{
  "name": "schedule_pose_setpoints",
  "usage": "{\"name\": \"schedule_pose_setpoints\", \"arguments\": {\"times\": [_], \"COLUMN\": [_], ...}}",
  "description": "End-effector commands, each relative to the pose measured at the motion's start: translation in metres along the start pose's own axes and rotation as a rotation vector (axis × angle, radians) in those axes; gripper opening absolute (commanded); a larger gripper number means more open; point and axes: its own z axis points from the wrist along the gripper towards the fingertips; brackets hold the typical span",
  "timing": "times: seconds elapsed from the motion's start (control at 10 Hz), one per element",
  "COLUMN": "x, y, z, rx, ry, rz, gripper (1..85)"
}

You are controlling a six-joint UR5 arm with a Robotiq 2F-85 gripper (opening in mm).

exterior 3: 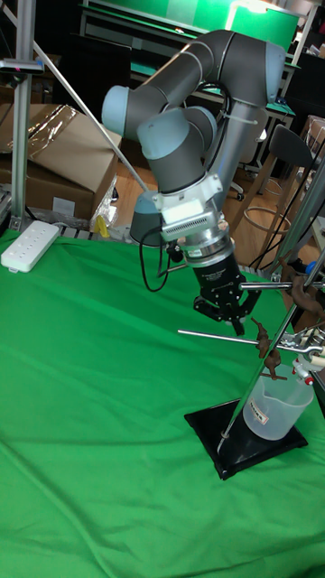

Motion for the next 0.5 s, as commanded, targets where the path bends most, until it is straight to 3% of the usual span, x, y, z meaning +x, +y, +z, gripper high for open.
{"name": "schedule_pose_setpoints", "arguments": {"times": [0.0, 0.4], "x": [0.006, -0.009], "y": [0.015, 0.037], "z": [-0.002, 0.003], "rx": [-0.072, -0.143], "ry": [0.009, -0.033], "rz": [0.027, 0.049], "gripper": [1.3, 1.3]}}
